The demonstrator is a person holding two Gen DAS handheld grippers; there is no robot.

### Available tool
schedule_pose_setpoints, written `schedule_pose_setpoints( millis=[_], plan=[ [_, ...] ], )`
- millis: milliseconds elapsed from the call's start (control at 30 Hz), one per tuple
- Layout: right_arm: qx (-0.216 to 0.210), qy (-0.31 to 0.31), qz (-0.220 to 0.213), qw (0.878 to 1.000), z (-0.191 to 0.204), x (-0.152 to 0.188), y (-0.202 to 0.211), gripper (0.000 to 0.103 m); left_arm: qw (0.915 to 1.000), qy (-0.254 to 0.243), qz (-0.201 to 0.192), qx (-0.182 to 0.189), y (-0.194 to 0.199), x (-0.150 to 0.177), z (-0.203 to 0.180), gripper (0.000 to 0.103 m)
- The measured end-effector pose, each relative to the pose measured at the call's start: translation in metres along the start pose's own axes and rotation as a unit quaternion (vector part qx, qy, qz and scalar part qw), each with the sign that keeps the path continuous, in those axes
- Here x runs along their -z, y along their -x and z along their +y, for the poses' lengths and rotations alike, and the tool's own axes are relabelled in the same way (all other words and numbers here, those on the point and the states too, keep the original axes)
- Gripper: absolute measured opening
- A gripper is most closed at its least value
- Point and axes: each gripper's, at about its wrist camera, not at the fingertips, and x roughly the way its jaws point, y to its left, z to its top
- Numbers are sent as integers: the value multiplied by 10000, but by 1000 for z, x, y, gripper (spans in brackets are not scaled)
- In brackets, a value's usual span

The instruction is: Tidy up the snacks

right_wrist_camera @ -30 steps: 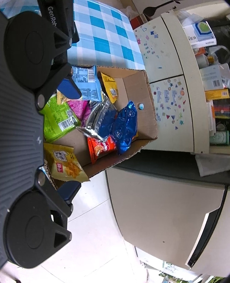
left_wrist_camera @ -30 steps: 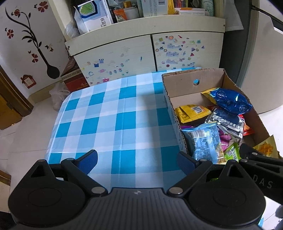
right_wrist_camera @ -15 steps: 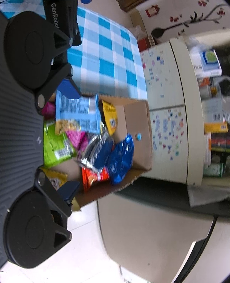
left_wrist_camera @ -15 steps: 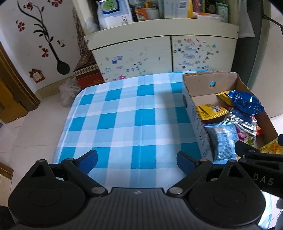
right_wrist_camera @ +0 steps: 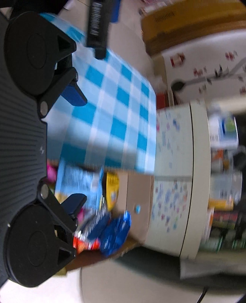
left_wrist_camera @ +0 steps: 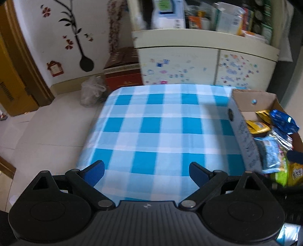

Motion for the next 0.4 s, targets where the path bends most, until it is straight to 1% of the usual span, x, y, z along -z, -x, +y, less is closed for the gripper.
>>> schedule_pose_setpoints(
  millis=[133, 267, 400],
  plan=[
    [-312, 724, 64, 9969, 31, 7, -6, 98, 9999, 152, 12, -13, -3, 2, 25, 98],
    [-681, 1210, 262, 9900, 58, 20, -16, 98, 9998, 191, 18, 1, -8, 5, 43, 98],
    [-747, 1559, 486, 9837, 79, 37, -33, 98, 9998, 193, 24, 23, -17, 8, 56, 98]
  ],
)
